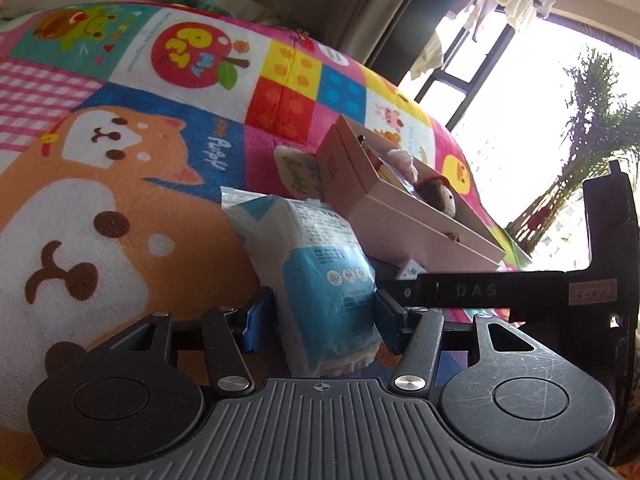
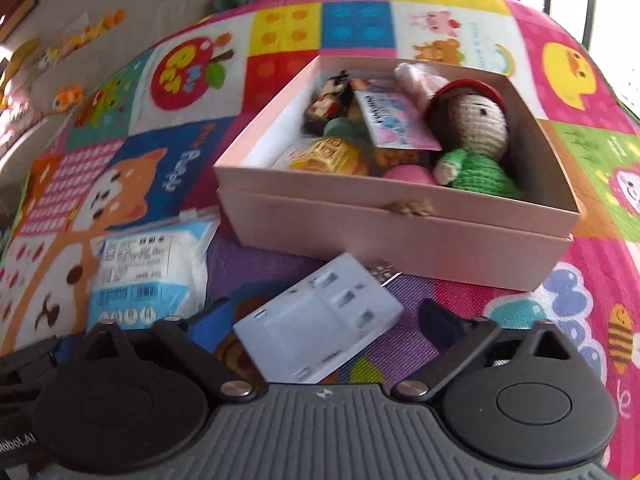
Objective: Organize objects
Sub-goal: 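Grasp the white plastic device with right tool while left tool holds the bag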
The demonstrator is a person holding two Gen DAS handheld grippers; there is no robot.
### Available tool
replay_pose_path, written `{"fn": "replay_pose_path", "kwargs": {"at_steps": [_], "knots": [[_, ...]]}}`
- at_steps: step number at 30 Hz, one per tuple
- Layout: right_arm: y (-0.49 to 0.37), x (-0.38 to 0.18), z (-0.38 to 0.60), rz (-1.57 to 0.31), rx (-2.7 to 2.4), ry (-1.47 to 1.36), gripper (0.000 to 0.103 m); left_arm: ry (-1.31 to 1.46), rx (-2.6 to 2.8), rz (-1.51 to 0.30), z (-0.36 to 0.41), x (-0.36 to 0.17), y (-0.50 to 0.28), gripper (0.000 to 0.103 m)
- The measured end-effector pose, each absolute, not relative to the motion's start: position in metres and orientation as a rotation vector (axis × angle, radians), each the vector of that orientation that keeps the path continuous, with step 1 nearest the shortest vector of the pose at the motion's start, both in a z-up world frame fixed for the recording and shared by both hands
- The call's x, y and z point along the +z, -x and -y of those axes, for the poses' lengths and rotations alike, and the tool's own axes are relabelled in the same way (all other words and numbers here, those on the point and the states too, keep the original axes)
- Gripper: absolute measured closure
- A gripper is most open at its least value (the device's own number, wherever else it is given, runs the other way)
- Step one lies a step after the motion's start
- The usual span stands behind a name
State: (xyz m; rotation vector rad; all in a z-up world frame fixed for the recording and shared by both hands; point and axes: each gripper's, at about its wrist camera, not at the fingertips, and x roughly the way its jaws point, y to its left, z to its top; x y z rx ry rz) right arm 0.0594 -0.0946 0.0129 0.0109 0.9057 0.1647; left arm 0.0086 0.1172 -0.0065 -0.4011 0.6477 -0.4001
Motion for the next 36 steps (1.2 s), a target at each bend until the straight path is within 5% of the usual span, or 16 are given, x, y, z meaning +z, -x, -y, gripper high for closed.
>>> {"fn": "replay_pose_path", "kwargs": {"at_steps": [18,21,26,36], "knots": [[-0.029,0.015,0.135,-0.924,0.176,0.079,0.013,0.477,-0.418,-0.642,-0.127,-0.012,-0.01,0.043],[-0.035,0.016,0.126,-0.901,0.19,0.087,0.019,0.488,-0.421,-0.641,-0.129,-0.013,-0.011,0.043],[-0.039,0.021,0.108,-0.897,0.252,0.12,0.048,0.495,-0.422,-0.641,-0.129,-0.013,-0.011,0.043],[-0.02,0.024,0.11,-0.929,0.314,0.164,0.053,0.513,-0.427,-0.641,-0.131,-0.015,-0.012,0.043]]}}
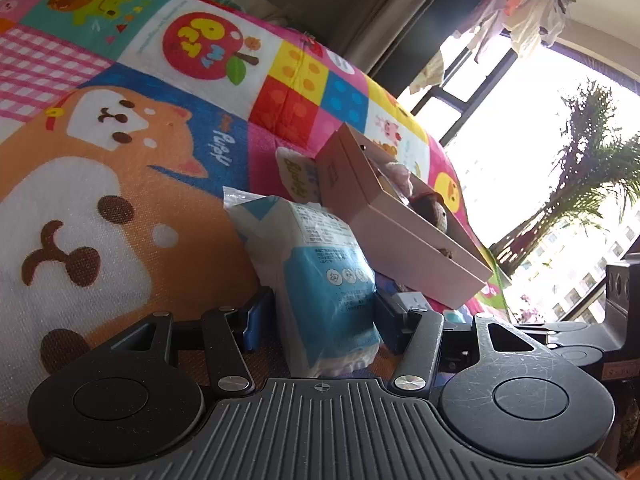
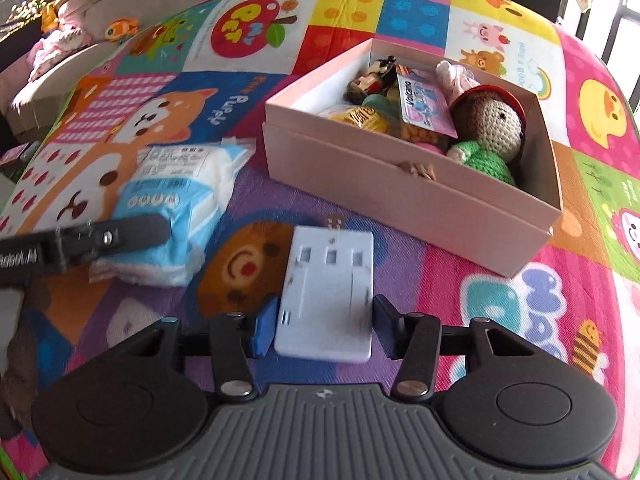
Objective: Organize objects
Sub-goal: 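Grasp the white plastic device with right tool while left tool holds the bag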
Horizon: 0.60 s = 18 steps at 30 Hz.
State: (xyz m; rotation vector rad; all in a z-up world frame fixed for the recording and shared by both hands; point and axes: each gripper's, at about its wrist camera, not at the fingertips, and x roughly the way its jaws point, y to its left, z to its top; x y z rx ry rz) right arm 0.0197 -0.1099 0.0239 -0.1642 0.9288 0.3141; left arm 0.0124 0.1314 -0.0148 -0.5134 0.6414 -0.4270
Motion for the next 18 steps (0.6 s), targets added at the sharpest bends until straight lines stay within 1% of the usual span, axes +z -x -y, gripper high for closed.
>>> {"fn": "replay_pose_path", "kwargs": {"at_steps": [4,6,8,10,13,16,18], "knots": [[-0.016,0.026,0.12,-0.937,0.282,0.179,0.051,0.513,-0.427,-0.641,-0.131,-0.015,-0.012,0.043],[-0.016,0.027,0.125,-0.932,0.248,0.189,0.045,0.513,-0.427,-0.641,-0.131,-0.015,-0.012,0.043],[-0.018,0.028,0.129,-0.916,0.221,0.182,0.03,0.513,-0.427,-0.641,-0.131,-0.015,-0.012,0.043],[-0.021,0.031,0.134,-0.903,0.223,0.131,0.023,0.513,-0.427,-0.641,-0.131,-0.015,-0.012,0.043],[-0.03,0.03,0.138,-0.916,0.247,0.021,0.018,0.513,-0.427,-0.641,-0.131,-0.016,-0.012,0.043],[-0.039,0.02,0.133,-0.936,0.236,0.003,0.018,0.514,-0.428,-0.641,-0.131,-0.016,-0.012,0.043],[-0.039,0.018,0.129,-0.913,0.231,0.017,0.017,0.514,-0.428,-0.641,-0.131,-0.016,-0.012,0.043]]}}
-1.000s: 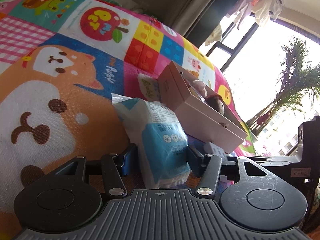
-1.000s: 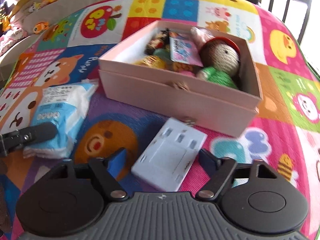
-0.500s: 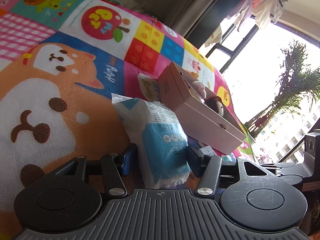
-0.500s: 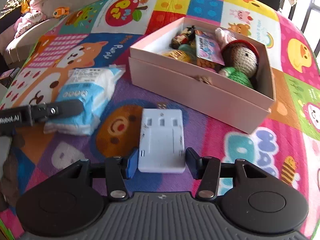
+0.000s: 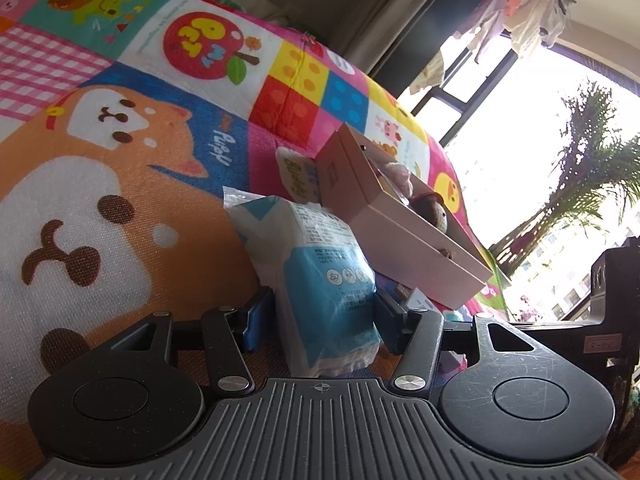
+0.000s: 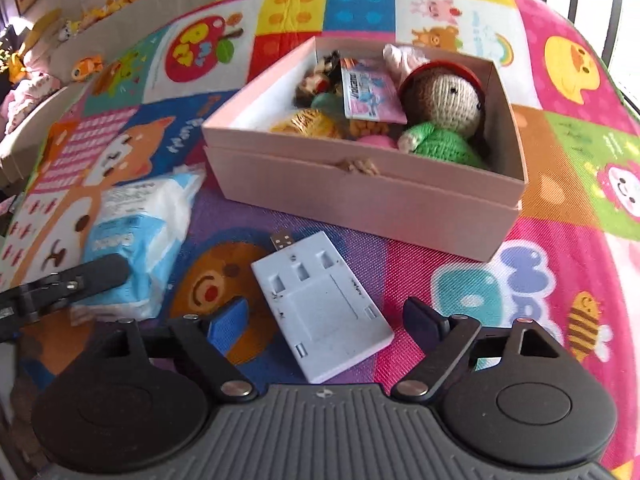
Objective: Organize objects
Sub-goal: 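Grasp the white plastic device with right tool while left tool holds the bag, then lift the bag with left tool while right tool lifts the white device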
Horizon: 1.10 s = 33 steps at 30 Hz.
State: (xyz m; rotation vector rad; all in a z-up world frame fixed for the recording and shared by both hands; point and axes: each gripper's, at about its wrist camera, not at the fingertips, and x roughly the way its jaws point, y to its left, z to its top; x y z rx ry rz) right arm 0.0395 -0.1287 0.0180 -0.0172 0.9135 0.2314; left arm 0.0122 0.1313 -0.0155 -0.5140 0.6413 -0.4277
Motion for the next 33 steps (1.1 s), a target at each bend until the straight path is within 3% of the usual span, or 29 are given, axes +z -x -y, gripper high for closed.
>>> {"fn": "replay_pose_path", "kwargs": {"at_steps": [3,11,23,33], "knots": [[-0.04,0.019,0.121,-0.899,0.262,0.04,0.022,0.513,-0.427,-0.641,-0.131,-0.016,-0.012,0.043],[-0.033,0.021,0.101,-0.861,0.31,0.144,0.055,0.511,-0.427,-0.641,-0.131,-0.016,-0.012,0.044],[-0.007,0.023,0.121,-0.838,0.319,0.137,0.056,0.451,-0.396,-0.648,-0.123,-0.012,-0.011,0.045],[0.022,0.057,0.179,-0.728,0.298,0.045,0.056,0.348,-0.306,-0.726,-0.101,0.006,-0.011,0.048]]}}
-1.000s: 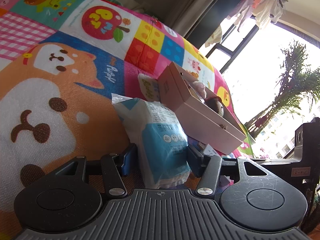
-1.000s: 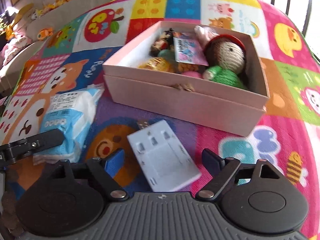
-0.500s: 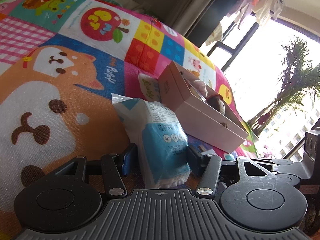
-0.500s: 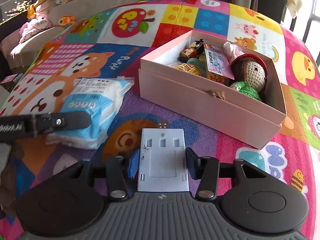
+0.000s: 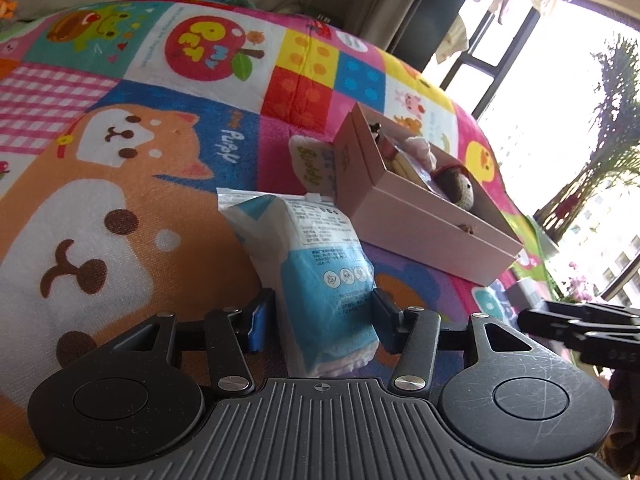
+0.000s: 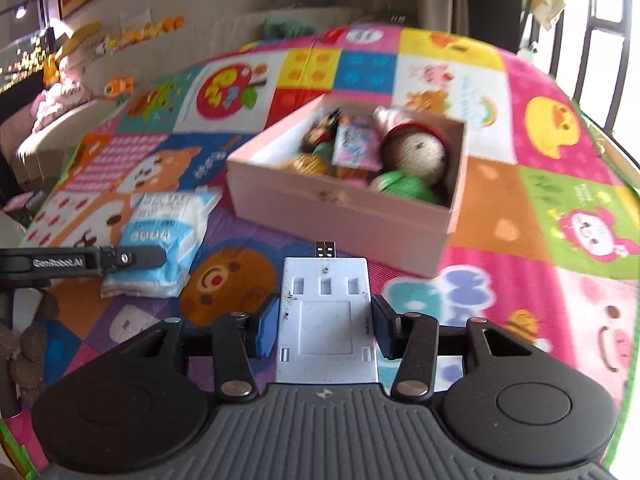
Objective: Organize objects
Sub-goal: 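Lift the bag with left tool while right tool lifts the white device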
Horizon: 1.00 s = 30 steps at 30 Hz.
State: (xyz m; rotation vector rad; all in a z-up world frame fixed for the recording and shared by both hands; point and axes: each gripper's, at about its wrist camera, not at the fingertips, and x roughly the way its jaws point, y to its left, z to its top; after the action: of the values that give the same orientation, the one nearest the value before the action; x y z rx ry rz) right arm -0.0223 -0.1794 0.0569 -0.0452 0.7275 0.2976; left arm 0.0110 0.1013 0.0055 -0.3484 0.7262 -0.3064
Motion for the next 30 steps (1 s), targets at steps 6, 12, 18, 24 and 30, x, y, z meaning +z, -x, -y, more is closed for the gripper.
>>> {"fn": "replay_pose_path", "kwargs": {"at_steps": [6,12,18,24,30], "knots": [[0.036,0.069,0.212,-0.662,0.294,-0.03,0.056,0.241,-0.307,-0.664,-0.08,0.042,-0.004,0.058],[0.031,0.065,0.229,-0.657,0.283,-0.089,0.056,0.161,-0.385,-0.515,-0.048,0.1,-0.03,0.077],[0.028,0.061,0.237,-0.656,0.265,-0.098,0.056,0.152,-0.406,-0.461,-0.026,0.126,-0.066,0.089],[0.025,0.052,0.242,-0.687,0.27,-0.122,0.056,0.241,-0.551,-0.498,-0.037,0.124,-0.049,0.089],[0.021,0.042,0.232,-0.706,0.271,-0.088,0.056,0.194,-0.446,-0.589,-0.059,0.091,-0.016,0.087]]}}
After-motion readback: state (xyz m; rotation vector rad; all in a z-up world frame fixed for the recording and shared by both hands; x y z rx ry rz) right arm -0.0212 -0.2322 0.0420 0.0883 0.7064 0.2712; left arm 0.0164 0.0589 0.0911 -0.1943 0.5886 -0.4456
